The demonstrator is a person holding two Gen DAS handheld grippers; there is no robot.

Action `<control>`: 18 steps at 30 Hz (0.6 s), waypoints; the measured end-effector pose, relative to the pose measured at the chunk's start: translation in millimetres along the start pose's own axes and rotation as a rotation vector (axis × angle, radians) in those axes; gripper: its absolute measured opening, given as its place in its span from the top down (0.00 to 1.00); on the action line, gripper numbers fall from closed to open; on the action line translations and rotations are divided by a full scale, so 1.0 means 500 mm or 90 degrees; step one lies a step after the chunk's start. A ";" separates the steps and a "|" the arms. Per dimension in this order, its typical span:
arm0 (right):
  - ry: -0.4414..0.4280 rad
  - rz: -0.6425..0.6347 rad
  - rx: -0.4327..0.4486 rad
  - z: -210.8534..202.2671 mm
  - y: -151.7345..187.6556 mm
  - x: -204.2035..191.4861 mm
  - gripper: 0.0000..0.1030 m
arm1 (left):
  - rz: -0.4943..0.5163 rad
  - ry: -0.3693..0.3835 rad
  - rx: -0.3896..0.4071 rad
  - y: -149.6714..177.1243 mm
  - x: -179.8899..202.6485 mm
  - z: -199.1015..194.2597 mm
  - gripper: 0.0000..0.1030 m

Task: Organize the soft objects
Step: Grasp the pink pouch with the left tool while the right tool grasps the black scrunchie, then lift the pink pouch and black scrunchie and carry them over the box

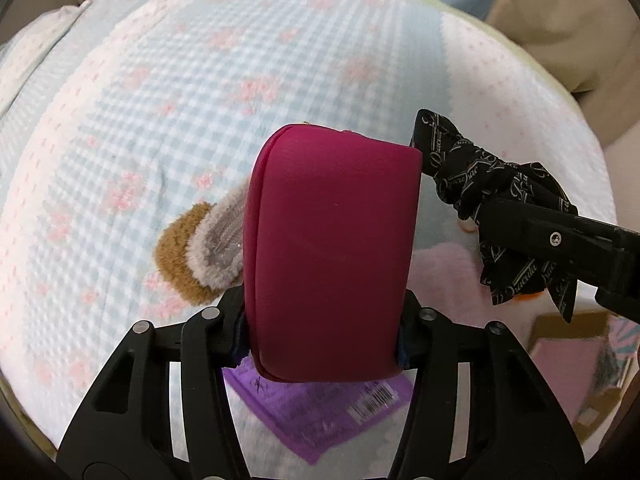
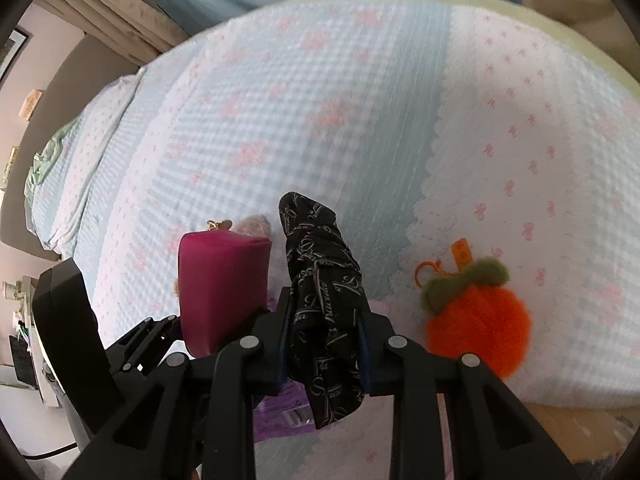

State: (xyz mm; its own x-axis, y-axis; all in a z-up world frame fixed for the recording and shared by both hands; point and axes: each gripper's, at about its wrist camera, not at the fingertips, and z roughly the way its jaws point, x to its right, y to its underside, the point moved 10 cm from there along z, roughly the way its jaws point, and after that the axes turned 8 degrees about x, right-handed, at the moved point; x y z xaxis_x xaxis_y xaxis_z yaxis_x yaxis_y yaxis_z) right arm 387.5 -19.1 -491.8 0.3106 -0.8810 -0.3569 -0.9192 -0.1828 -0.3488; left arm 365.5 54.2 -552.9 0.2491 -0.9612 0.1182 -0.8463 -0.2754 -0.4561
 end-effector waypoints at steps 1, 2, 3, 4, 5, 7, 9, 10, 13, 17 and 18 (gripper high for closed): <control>0.002 0.000 0.007 -0.013 -0.001 -0.002 0.76 | 0.001 0.005 0.006 -0.004 0.001 -0.018 0.53; 0.007 0.001 0.020 -0.035 -0.003 -0.008 0.76 | 0.002 0.009 0.012 -0.007 0.004 -0.038 0.53; 0.011 0.000 0.028 -0.050 -0.003 -0.012 0.76 | 0.004 0.012 0.017 -0.011 0.005 -0.054 0.53; 0.015 0.000 0.036 -0.066 -0.003 -0.017 0.76 | 0.006 0.014 0.023 -0.015 0.003 -0.075 0.53; 0.020 0.000 0.050 -0.093 -0.002 -0.027 0.76 | 0.010 0.019 0.031 -0.023 0.000 -0.100 0.53; 0.026 0.001 0.065 -0.129 0.001 -0.040 0.76 | 0.017 0.029 0.044 -0.035 -0.003 -0.149 0.53; 0.034 0.002 0.085 -0.181 0.008 -0.061 0.76 | 0.027 0.038 0.058 -0.049 -0.006 -0.199 0.53; 0.038 0.003 0.093 -0.205 0.011 -0.070 0.76 | 0.033 0.043 0.065 -0.057 -0.008 -0.228 0.53; 0.053 0.014 0.128 -0.301 0.029 -0.109 0.76 | 0.058 0.058 0.084 -0.083 -0.010 -0.311 0.53; 0.078 0.031 0.173 -0.415 0.058 -0.150 0.76 | 0.109 0.085 0.101 -0.099 -0.006 -0.427 0.53; 0.084 0.035 0.184 -0.438 0.066 -0.155 0.76 | 0.122 0.091 0.102 -0.104 -0.003 -0.446 0.53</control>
State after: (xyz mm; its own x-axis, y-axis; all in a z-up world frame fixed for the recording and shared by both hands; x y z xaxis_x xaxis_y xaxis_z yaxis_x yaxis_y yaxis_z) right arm 280.1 -52.4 -285.8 0.2105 -0.9386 -0.2732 -0.8214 -0.0182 -0.5701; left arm 303.9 66.7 -332.6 0.0130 -0.9910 0.1333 -0.7832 -0.0930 -0.6148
